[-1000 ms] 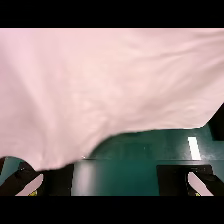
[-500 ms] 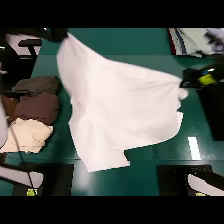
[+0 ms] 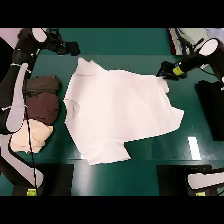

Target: Fold the shirts.

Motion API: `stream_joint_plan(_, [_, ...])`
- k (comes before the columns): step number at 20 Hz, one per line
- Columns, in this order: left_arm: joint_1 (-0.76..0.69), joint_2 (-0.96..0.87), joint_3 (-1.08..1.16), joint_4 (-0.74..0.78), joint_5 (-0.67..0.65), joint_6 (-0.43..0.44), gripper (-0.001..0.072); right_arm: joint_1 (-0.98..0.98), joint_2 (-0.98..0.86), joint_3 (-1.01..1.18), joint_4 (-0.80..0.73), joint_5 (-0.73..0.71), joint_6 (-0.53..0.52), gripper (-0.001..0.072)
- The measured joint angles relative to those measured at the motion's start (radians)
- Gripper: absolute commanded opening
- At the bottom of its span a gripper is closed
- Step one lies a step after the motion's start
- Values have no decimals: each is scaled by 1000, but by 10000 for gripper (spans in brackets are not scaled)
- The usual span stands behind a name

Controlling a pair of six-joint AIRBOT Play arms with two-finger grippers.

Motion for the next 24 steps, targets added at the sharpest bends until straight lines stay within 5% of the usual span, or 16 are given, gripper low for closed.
stream_joint_plan(7, [98,209,-209,-1,-283,-51,544,-55,141,-124,21,36,-87,448])
stream_joint_plan(17, [109,954,-1307,-167,-241,-127,543,-69,424,-407,29,-60,-116,448])
stream_joint_plan(24, [109,1175,-1654,-323,-245,-169,543,-69,455,-425,30,-75,-117,448])
